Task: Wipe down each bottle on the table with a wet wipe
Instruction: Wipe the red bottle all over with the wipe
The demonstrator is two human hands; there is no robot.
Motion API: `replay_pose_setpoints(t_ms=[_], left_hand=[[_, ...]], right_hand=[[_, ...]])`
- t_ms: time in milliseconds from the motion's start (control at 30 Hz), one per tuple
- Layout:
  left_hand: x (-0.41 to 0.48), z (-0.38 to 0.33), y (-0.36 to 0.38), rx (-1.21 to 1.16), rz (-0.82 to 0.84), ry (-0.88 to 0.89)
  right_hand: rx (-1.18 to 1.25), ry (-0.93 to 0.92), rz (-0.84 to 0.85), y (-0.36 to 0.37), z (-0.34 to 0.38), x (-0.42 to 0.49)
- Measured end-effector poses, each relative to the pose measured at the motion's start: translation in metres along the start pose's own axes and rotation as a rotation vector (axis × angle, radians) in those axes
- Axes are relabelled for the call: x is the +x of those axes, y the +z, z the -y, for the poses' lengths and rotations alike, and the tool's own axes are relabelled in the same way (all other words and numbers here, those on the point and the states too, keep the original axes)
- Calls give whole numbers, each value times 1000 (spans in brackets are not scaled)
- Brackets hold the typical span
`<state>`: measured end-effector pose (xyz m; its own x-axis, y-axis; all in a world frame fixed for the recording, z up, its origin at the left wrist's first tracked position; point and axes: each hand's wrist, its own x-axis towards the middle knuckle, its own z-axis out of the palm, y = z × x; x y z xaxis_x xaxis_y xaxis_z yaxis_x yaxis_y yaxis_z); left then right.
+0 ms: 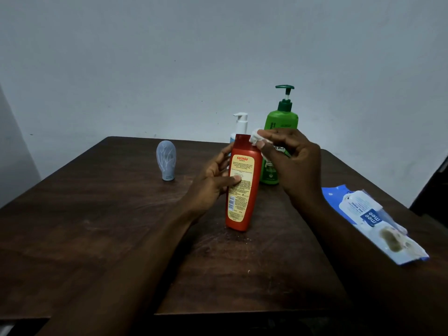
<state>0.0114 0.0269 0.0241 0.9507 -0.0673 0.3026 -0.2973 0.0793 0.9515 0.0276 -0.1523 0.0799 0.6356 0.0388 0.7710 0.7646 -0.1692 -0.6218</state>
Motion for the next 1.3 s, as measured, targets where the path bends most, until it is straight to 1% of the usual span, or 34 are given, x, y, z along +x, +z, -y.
replay_pose_setpoints(t_ms=[67,200,233,400,533,633,767,867,1033,1200,1300], left_hand=[[-3,-1,2,49,-7,23],[-12,-7,8,323,-51,134],[-12,-8,7,360,-65,161],[-14,-9,2,351,-67,184],[-14,-10,1,253,-73,163],[-13,-9,0,136,-23,147],[-13,-8,-4,123,12,132],[-13,-9,-8,171,33,124],[-18,-11,-6,12,145,50],[-20,-8,0,-242,164,-22],[-19,-8,0,-355,184,-58]], right_hand=[[41,41,13,0,0,5],[90,49,19,3,7,1],[95,39,14,4,9,-1],[92,-22,9,9,12,-14],[48,-56,65,15,7,-33],[-5,-119,38,17,4,-35],[-48,-195,11,15,7,-31],[-34,-197,-2,13,7,-26],[59,-143,16,18,4,-18],[118,3,0,22,2,-12],[107,60,12,21,0,-9]])
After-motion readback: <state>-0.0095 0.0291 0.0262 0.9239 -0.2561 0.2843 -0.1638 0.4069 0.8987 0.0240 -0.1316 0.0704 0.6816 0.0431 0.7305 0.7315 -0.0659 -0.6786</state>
